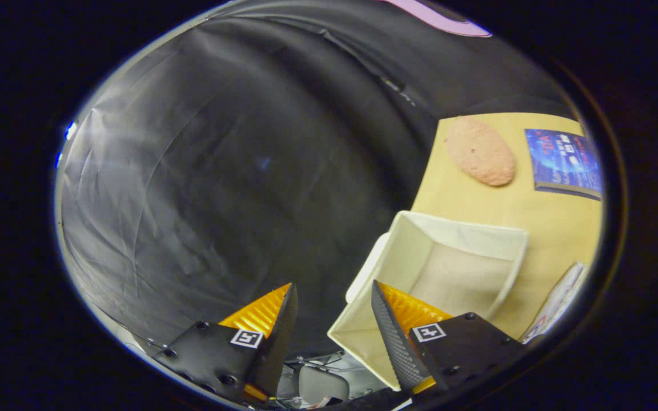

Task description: Open the storage box then place both shoes into the box .Put the left shoe in first, then the right shoe, with the right side of both shoes facing outward in a uniform manner.

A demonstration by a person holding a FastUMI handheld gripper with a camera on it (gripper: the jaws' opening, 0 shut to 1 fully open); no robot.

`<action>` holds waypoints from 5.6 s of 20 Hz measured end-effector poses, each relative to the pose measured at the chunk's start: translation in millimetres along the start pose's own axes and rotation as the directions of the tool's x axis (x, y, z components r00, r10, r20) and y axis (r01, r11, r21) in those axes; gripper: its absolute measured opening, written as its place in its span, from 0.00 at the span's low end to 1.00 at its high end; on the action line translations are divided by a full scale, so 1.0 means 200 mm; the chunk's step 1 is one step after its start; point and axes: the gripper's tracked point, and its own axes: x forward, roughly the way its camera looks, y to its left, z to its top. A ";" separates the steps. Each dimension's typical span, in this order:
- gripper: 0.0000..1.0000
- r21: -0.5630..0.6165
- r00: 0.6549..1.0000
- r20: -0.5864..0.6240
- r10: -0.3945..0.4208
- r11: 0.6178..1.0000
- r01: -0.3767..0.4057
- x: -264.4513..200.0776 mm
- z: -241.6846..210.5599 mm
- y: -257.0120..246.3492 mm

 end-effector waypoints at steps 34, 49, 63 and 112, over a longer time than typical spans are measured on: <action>0.56 0.212 0.796 -0.260 -0.546 0.772 0.599 -0.47 -0.59 -1.64; 0.03 0.381 0.863 -0.216 -0.457 0.774 0.506 -0.42 -0.58 -1.52; 0.03 0.427 0.960 0.041 -0.277 0.874 0.234 -0.48 -0.01 -0.70; 0.03 0.229 0.819 -0.216 -0.532 0.787 0.572 0.67 -0.55 -0.52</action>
